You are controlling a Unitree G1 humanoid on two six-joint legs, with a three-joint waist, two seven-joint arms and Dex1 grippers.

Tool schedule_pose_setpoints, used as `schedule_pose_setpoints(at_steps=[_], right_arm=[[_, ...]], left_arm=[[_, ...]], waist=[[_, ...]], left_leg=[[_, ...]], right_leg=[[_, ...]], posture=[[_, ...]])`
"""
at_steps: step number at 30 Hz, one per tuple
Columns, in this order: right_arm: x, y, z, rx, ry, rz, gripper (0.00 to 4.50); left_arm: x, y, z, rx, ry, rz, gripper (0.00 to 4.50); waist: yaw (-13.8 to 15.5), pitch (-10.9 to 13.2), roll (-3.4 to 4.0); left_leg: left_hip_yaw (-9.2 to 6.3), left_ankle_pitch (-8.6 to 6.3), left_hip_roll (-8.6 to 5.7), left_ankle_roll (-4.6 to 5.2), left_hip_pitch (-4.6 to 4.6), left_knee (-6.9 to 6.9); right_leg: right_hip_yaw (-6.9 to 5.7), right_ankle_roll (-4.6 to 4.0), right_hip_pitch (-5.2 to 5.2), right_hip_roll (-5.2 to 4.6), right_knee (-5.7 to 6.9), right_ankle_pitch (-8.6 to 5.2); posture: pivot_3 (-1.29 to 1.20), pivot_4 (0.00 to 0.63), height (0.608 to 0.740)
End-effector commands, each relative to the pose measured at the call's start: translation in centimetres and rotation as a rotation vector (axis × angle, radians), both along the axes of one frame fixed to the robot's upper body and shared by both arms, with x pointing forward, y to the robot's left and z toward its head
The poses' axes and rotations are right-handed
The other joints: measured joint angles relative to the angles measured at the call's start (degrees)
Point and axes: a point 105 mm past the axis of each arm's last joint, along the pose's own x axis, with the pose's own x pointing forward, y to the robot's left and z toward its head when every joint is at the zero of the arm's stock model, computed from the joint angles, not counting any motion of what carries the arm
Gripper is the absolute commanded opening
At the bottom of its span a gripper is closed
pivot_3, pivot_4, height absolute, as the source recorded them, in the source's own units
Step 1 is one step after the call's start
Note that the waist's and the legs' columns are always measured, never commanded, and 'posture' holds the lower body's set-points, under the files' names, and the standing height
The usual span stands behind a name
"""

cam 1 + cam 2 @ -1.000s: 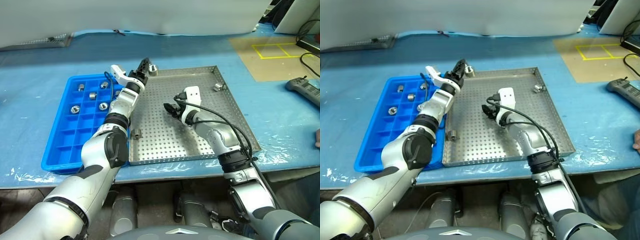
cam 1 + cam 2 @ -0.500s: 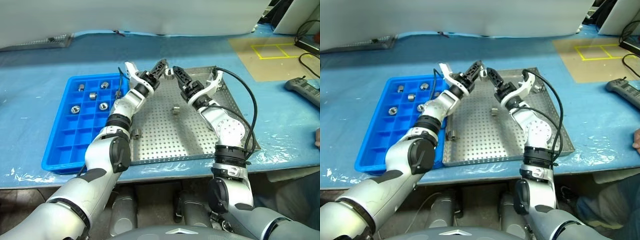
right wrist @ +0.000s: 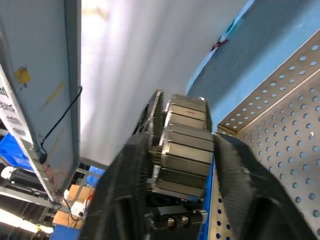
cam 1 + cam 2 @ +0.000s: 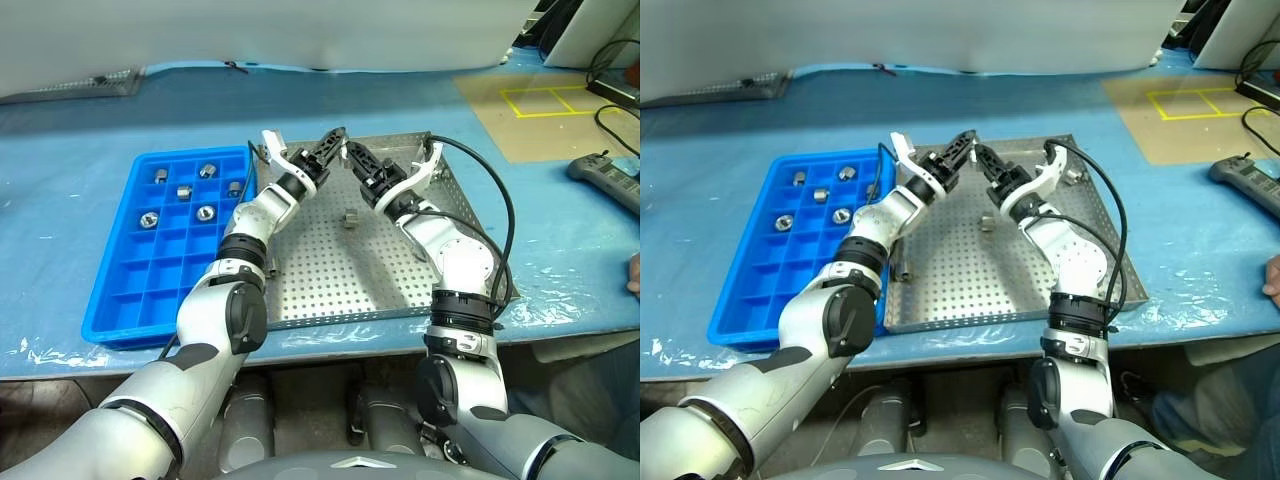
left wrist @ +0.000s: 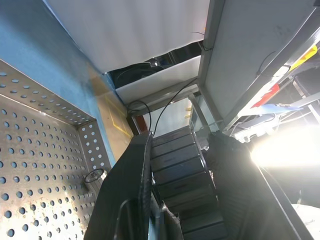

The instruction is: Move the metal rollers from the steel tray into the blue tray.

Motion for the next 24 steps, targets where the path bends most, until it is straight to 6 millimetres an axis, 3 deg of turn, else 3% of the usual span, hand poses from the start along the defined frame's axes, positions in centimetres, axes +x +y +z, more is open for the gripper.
schedule_pose_setpoints(at_steps=[1, 5, 8, 10, 12, 13, 15, 17, 19, 24], right_arm=[[0.4, -1.1, 1.6, 0.035, -0.057, -0.069, 1.19], [0.8, -4.9, 4.0, 0.256, -0.124, -0.219, 1.19], [-0.1, -10.0, 6.8, 0.614, -0.231, -0.334, 1.19], [-0.8, -13.5, 7.3, 0.844, -0.277, -0.398, 1.19], [-1.0, -14.5, 7.3, 0.876, -0.291, -0.414, 1.19], [-1.0, -14.0, 7.4, 0.823, -0.288, -0.397, 1.19], [-0.1, -10.0, 6.8, 0.498, -0.233, -0.303, 1.19], [0.2, -5.3, 4.2, 0.102, -0.16, -0.178, 1.19], [-0.6, -2.5, 1.8, -0.119, -0.136, -0.062, 1.19], [-2.9, 0.1, -1.1, -0.358, -0.145, 0.12, 1.19]], left_arm=[[0.1, 0.2, 2.1, -0.034, -0.06, 0.01, 1.4], [1.1, 1.9, 1.9, -0.088, -0.005, 0.103, 1.4], [3.0, 5.7, 0.9, -0.217, 0.154, 0.298, 1.4], [3.7, 8.1, 0.2, -0.305, 0.234, 0.391, 1.4], [3.8, 9.4, 0.4, -0.331, 0.234, 0.426, 1.4], [3.8, 9.5, 0.7, -0.325, 0.215, 0.424, 1.4], [3.8, 9.2, 1.6, -0.294, 0.163, 0.4, 1.4], [3.6, 8.8, 2.5, -0.264, 0.11, 0.376, 1.4], [3.4, 8.5, 3.3, -0.226, 0.057, 0.352, 1.4], [3.2, 8.8, 4.7, -0.194, -0.022, 0.324, 1.4]], waist=[[0.01, 0.0, 0.0], [0.01, 0.0, 0.0], [0.26, 0.0, 0.0], [0.29, -0.01, 0.03], [-0.22, -0.01, 0.01], [-0.26, 0.0, 0.0], [-0.15, 0.0, 0.0], [-0.11, 0.0, 0.03], [-0.08, 0.0, 0.03], [0.3, 0.01, 0.01]], left_leg=[[0.0, 0.0, 0.0, 0.0, 0.0, -0.01], [0.0, 0.0, 0.0, 0.0, -0.02, -0.01], [0.0, 0.0, -0.01, 0.0, -0.04, -0.01], [0.02, -0.04, -0.08, 0.06, -0.06, 0.0], [0.06, -0.11, -0.14, 0.17, -0.01, 0.03], [0.03, -0.12, -0.11, 0.19, 0.01, 0.04], [0.02, -0.1, -0.06, 0.19, -0.04, 0.02], [0.02, -0.01, -0.06, 0.17, -0.04, -0.04], [0.0, 0.1, -0.06, -0.17, -0.03, -0.13], [-0.02, 0.21, -0.03, -0.35, -0.02, -0.23]], right_leg=[[0.0, 0.0, 0.0, 0.0, 0.0, 0.0], [0.0, 0.0, -0.01, -0.01, -0.02, 0.0], [-0.02, 0.0, -0.01, -0.02, -0.02, 0.0], [-0.05, 0.0, 0.01, -0.12, -0.05, 0.0], [0.05, 0.02, 0.02, -0.16, -0.07, 0.01], [0.06, 0.04, 0.03, -0.11, -0.1, 0.02], [-0.01, 0.04, 0.03, 0.08, -0.15, 0.01], [-0.14, 0.02, 0.03, 0.09, -0.06, 0.0], [-0.15, 0.02, 0.02, 0.09, -0.1, 0.0], [-0.11, 0.05, 0.03, -0.02, -0.17, -0.02]], posture=[[-0.25, 0.15, 0.74], [-0.25, 0.15, 0.74], [-0.25, 0.15, 0.74], [-0.25, 0.15, 0.74], [-0.25, 0.15, 0.74], [-0.25, 0.15, 0.74], [-0.25, 0.15, 0.74], [-0.25, 0.15, 0.74], [-0.25, 0.15, 0.74], [-0.24, 0.15, 0.74]])
